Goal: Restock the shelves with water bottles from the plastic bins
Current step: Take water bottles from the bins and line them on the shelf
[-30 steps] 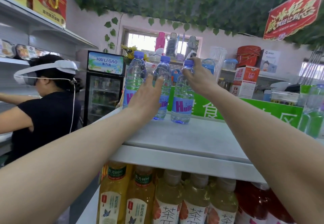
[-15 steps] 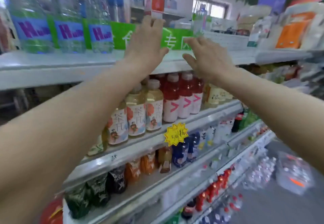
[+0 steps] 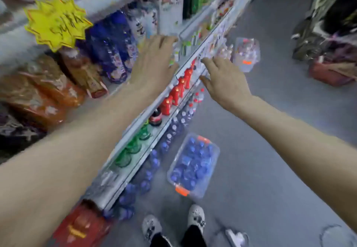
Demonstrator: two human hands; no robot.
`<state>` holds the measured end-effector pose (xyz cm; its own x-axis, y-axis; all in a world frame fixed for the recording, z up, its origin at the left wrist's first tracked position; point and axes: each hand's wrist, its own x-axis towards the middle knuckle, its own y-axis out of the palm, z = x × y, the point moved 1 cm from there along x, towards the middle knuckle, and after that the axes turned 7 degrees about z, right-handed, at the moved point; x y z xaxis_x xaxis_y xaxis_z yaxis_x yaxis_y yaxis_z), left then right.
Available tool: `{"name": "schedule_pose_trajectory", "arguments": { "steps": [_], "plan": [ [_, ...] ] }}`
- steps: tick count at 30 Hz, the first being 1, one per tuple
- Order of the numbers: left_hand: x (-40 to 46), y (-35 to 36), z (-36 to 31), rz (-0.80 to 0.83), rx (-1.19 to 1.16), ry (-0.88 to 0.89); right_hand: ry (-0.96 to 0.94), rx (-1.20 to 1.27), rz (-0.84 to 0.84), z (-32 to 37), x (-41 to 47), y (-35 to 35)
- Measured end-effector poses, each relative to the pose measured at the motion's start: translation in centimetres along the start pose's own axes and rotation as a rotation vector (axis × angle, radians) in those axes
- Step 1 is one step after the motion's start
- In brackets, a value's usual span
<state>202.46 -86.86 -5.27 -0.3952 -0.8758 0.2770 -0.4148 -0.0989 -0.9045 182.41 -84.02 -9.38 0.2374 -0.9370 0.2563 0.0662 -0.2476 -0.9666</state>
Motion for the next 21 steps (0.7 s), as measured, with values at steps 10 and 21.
{"name": "schedule_pose_trajectory", "arguments": {
  "steps": [10, 21],
  "plan": [
    [-13.7, 34.4, 4.0, 0.509, -0.100, -0.199, 0.175, 0.315, 0.453, -1.7, -18.4, 30.2],
    [-30.0, 62.7, 10.5, 0.894, -0.034, -0.234, 0.655, 0.418, 0.787, -4.6, -30.5, 58.0]
  ]
}}
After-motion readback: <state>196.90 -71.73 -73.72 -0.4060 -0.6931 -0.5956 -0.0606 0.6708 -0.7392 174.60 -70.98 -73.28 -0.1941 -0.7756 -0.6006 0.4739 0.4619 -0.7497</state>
